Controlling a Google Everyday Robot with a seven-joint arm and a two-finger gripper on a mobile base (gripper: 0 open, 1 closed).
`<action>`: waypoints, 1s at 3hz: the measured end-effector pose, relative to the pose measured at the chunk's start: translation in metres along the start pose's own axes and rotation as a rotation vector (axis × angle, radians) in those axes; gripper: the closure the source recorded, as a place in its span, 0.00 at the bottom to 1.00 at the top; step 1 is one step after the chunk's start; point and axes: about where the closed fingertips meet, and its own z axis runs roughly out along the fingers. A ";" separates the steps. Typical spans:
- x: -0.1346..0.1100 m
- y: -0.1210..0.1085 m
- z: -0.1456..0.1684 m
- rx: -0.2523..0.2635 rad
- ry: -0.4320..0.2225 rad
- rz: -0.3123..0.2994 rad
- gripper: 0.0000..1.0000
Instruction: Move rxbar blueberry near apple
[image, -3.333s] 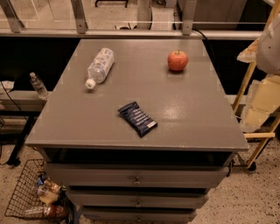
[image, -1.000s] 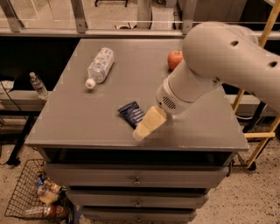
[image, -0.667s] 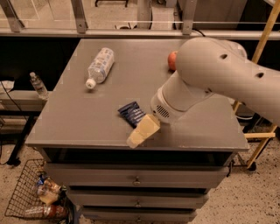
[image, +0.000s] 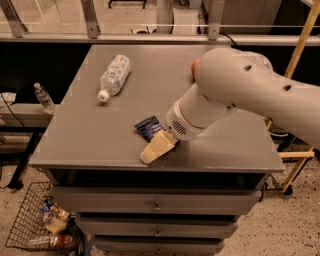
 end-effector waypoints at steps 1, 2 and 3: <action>-0.004 0.001 -0.007 0.000 0.000 0.000 0.63; -0.008 0.001 -0.015 0.000 0.000 0.000 0.87; -0.012 0.002 -0.020 -0.001 0.000 0.000 1.00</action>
Offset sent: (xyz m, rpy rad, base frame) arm 0.0042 -0.0222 -0.0142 0.0797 -0.0081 -0.0561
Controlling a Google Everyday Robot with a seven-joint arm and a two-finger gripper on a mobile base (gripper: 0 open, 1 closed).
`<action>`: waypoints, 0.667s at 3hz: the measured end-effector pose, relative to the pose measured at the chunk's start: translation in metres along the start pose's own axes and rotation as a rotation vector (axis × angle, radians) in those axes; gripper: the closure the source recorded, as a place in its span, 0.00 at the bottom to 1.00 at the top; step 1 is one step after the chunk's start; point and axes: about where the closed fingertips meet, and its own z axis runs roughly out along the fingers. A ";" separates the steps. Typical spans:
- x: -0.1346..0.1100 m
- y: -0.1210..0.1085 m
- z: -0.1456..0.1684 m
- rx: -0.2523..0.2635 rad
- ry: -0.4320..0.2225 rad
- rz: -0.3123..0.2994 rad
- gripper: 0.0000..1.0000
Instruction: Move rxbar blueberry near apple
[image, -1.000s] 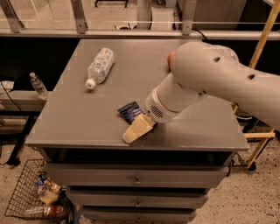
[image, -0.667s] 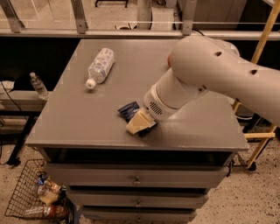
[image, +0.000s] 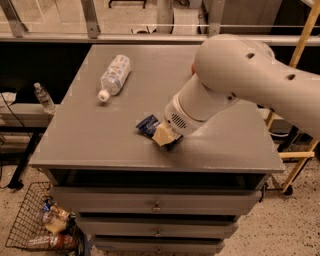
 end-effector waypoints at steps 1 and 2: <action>0.004 -0.003 -0.003 0.010 -0.006 0.009 1.00; 0.045 -0.039 -0.037 0.111 -0.073 0.099 1.00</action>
Offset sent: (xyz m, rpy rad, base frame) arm -0.0007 -0.1796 0.0193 0.0667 -0.1809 -0.3646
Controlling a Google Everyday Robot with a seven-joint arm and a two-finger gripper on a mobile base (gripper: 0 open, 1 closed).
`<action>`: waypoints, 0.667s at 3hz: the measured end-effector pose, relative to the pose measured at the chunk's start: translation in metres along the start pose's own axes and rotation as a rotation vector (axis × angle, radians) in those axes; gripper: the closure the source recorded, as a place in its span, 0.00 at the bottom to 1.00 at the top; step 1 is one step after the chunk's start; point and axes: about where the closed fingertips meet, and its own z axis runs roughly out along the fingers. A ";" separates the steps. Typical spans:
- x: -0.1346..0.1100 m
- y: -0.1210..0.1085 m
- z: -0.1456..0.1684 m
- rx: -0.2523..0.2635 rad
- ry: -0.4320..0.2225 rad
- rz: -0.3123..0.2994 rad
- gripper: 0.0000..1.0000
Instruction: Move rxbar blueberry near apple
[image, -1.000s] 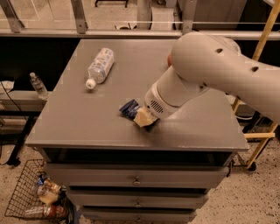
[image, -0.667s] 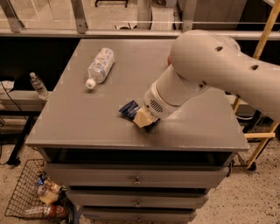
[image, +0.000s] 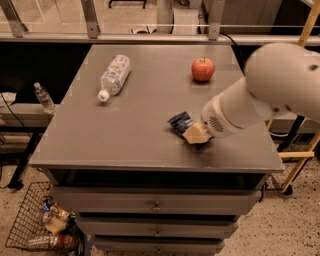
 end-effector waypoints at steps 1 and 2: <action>0.030 -0.038 -0.043 0.096 -0.086 0.077 1.00; 0.047 -0.060 -0.074 0.144 -0.146 0.115 1.00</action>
Offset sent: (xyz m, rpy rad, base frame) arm -0.0107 -0.1443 0.0459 0.1036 -0.1872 -0.2470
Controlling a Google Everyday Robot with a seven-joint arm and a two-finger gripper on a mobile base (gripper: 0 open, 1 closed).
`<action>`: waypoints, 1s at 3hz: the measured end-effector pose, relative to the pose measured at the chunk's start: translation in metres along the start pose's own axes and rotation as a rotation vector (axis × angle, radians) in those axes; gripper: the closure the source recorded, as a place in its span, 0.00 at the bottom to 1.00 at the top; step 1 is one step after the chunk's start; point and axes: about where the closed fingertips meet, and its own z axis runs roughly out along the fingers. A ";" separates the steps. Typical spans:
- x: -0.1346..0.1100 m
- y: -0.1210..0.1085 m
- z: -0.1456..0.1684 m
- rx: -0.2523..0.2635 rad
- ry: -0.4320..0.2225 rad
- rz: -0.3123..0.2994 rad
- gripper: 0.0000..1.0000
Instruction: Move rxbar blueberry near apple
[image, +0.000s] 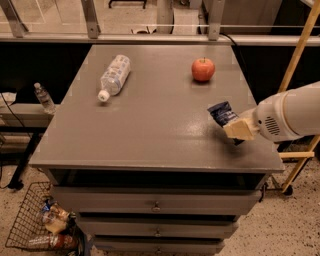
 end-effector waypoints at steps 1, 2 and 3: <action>0.000 0.000 0.000 0.000 0.000 0.000 1.00; -0.016 -0.009 -0.001 0.029 -0.044 0.001 1.00; -0.048 -0.034 0.004 0.075 -0.074 -0.006 1.00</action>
Offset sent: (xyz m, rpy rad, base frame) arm 0.0375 -0.0034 0.0260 0.0321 -0.1152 -0.0527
